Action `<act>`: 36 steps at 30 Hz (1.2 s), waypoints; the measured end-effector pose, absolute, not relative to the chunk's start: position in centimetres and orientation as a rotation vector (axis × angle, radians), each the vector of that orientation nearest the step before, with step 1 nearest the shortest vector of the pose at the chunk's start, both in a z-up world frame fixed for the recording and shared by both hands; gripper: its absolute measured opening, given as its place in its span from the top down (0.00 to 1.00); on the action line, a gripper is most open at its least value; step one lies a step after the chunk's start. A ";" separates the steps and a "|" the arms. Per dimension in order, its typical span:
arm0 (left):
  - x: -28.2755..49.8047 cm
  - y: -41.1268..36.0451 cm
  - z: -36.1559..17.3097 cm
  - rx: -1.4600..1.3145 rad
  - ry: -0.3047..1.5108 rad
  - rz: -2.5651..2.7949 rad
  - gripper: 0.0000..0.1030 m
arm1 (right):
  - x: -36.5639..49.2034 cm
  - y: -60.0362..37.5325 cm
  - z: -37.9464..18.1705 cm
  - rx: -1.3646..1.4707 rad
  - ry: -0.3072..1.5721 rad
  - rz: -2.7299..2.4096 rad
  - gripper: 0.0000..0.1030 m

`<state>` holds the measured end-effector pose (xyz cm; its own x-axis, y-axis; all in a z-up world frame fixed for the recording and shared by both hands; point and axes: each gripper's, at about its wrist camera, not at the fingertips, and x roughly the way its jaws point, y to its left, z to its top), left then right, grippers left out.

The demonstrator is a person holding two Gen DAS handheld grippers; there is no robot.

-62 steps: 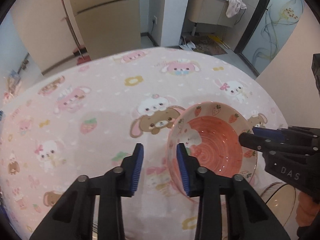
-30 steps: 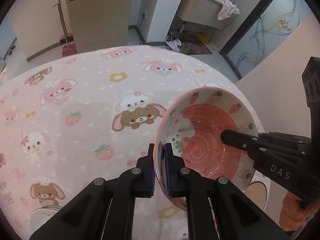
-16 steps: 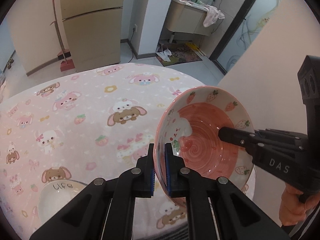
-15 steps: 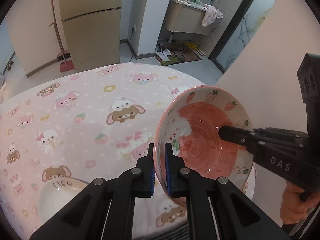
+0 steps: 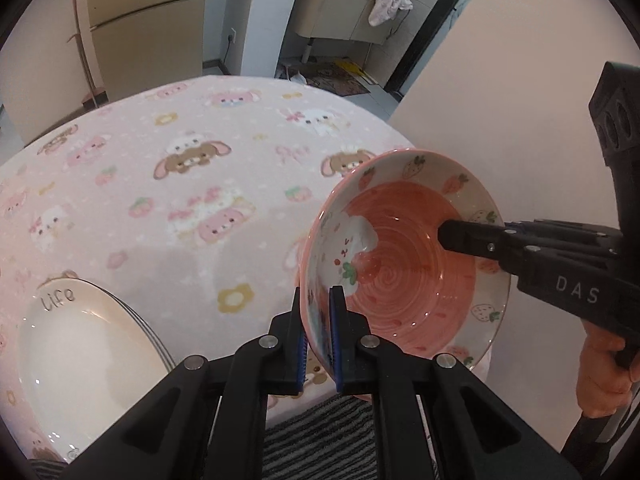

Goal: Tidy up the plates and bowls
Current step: 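Carry the pink bowl with both grippers toward the white bowl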

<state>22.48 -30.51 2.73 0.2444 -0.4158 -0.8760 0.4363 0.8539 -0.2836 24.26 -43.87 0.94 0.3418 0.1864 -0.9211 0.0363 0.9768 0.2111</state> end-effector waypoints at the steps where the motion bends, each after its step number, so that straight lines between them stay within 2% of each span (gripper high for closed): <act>1: 22.4 -30.8 2.4 0.024 1.192 -0.583 0.91 | 24.1 -43.9 0.6 0.201 1.225 0.092 0.93; 15: 22.6 -31.6 -0.2 0.030 1.223 -0.596 0.91 | 23.7 -43.7 -1.5 0.091 1.243 0.063 0.94; 30: 22.3 -31.5 0.8 0.093 1.153 -0.542 0.90 | 23.7 -42.1 -0.9 0.021 1.213 0.038 0.93; 36: 22.6 -33.2 0.9 0.187 1.087 -0.469 0.87 | 24.7 -41.6 -1.4 -0.061 1.206 -0.042 0.89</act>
<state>22.55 -33.19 0.90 0.3790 -0.2738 -0.8840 0.4544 0.8872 -0.0800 24.68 -41.62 -1.44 0.3559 -0.0654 -0.9322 0.0001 0.9975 -0.0700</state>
